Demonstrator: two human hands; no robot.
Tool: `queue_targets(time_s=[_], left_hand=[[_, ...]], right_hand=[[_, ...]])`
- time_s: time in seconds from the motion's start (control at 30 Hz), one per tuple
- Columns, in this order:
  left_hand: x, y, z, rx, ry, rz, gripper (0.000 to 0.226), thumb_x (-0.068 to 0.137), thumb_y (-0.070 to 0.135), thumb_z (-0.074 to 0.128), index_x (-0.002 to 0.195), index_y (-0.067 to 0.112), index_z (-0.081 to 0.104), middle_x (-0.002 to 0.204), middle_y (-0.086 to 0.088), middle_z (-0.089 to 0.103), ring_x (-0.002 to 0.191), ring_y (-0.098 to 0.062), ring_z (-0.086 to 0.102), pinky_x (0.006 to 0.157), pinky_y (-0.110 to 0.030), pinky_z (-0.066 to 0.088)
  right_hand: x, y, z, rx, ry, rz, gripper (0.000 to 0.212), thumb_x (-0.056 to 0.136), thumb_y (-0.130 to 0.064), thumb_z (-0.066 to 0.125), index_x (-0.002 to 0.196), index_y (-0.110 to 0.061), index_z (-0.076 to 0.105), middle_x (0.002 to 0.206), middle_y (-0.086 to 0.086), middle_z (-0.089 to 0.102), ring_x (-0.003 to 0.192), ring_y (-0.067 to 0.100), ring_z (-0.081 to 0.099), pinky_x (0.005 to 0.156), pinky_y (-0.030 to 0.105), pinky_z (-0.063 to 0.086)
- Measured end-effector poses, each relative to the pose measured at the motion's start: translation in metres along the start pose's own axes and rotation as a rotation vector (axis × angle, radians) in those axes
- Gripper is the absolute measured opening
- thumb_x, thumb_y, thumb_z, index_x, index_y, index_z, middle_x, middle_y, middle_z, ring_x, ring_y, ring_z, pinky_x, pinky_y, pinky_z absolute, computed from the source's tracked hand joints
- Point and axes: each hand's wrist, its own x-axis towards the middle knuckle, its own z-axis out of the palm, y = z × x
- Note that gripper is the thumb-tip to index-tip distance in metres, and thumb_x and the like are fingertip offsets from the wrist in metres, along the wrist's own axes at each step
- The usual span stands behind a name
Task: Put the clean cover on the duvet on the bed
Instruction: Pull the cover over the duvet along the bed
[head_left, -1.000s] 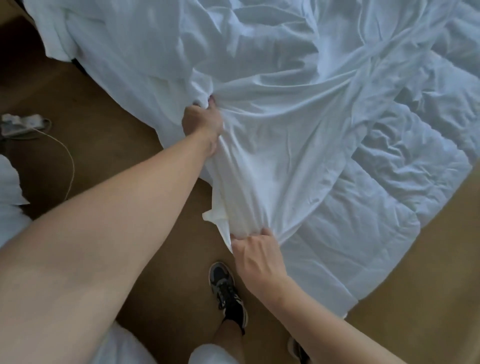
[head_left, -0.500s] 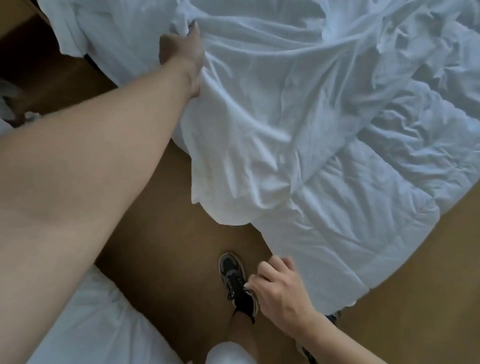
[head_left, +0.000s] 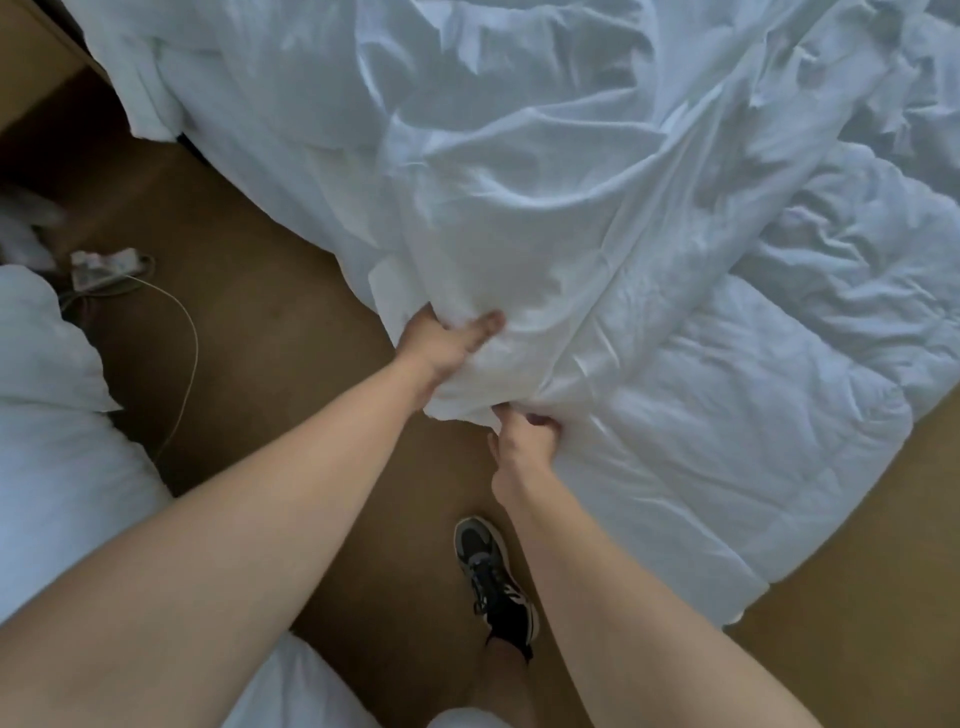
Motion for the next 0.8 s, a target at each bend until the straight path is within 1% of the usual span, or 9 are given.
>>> queue_targets(time_s=[0.07,0.13,0.2,0.27,0.4,0.53,0.6,0.67,0.8], left_hand=[[0.008,0.000,0.008,0.041,0.082,0.063,0.030,0.089,0.046,0.074,0.108,0.024,0.069,0.109,0.005,0.074,0.105,-0.020,0.068,0.097,-0.040,0.055],[0.015,0.011,0.009,0.022,0.137,0.101,0.026,0.092,0.048,0.066,0.088,0.023,0.069,0.084,0.011,0.074,0.091,-0.021,0.070,0.090,-0.040,0.056],[0.020,0.023,0.004,0.006,0.181,0.133,0.034,0.091,0.047,0.063,0.072,0.020,0.065,0.064,0.011,0.069,0.080,-0.023,0.070,0.080,-0.037,0.056],[0.024,0.034,-0.004,-0.001,0.218,0.142,0.032,0.092,0.041,0.063,0.068,0.019,0.064,0.067,0.008,0.068,0.084,-0.027,0.070,0.080,-0.037,0.056],[0.027,0.055,-0.015,-0.078,0.236,0.051,0.026,0.092,0.028,0.062,0.094,0.004,0.068,0.100,-0.014,0.074,0.095,-0.030,0.069,0.093,-0.049,0.057],[0.024,0.073,-0.014,-0.195,0.206,-0.006,0.016,0.091,0.022,0.061,0.084,0.008,0.063,0.093,-0.011,0.069,0.098,-0.035,0.070,0.090,-0.053,0.058],[0.024,0.079,-0.014,-0.233,0.179,-0.032,0.012,0.092,0.021,0.061,0.086,0.010,0.063,0.097,-0.011,0.071,0.097,-0.035,0.071,0.089,-0.054,0.059],[0.025,0.085,-0.016,-0.245,0.144,-0.059,0.014,0.092,0.021,0.061,0.097,0.008,0.065,0.105,-0.015,0.072,0.096,-0.035,0.072,0.087,-0.055,0.060],[0.033,0.091,-0.024,-0.138,0.116,-0.095,0.020,0.093,0.023,0.060,0.107,0.010,0.064,0.108,-0.015,0.073,0.095,-0.035,0.073,0.082,-0.053,0.062]], right_hand=[[-0.008,-0.005,-0.002,0.166,-0.056,0.080,0.055,0.077,-0.017,0.087,0.123,-0.019,0.057,0.104,0.000,0.071,0.086,0.014,0.066,0.073,0.029,0.052],[-0.017,-0.013,-0.008,0.190,-0.222,0.035,0.057,0.078,-0.020,0.087,0.129,-0.019,0.062,0.117,0.001,0.074,0.103,0.018,0.070,0.082,0.030,0.054],[-0.023,-0.017,-0.013,0.081,-0.526,-0.100,0.056,0.080,-0.021,0.086,0.131,-0.018,0.063,0.124,0.001,0.072,0.116,0.021,0.068,0.094,0.033,0.055],[-0.030,-0.019,-0.011,-0.224,-0.728,-0.294,0.055,0.077,-0.023,0.088,0.127,-0.023,0.065,0.126,-0.002,0.070,0.119,0.014,0.065,0.095,0.025,0.054],[-0.031,-0.009,0.003,-1.097,-0.580,-0.856,0.073,0.074,-0.047,0.086,0.131,-0.011,0.061,0.129,0.003,0.062,0.125,0.017,0.054,0.106,0.028,0.041],[-0.033,-0.022,0.019,-1.051,-0.579,-0.508,0.020,0.098,-0.037,0.055,0.111,-0.034,0.071,0.100,-0.016,0.069,0.086,0.002,0.066,0.075,0.011,0.049],[-0.038,-0.018,0.022,-1.139,-0.360,-0.961,0.035,0.103,-0.021,0.040,0.112,-0.036,0.070,0.099,-0.014,0.070,0.089,0.005,0.066,0.073,0.011,0.049],[-0.045,-0.014,0.041,-0.883,-0.555,-0.579,0.017,0.100,-0.026,0.055,0.116,-0.026,0.062,0.096,-0.015,0.063,0.094,0.013,0.063,0.073,0.008,0.044],[-0.053,-0.021,0.058,-0.694,-0.482,-0.819,0.048,0.083,-0.046,0.074,0.111,-0.073,0.044,0.102,-0.055,0.051,0.105,-0.024,0.049,0.079,-0.006,0.037]])
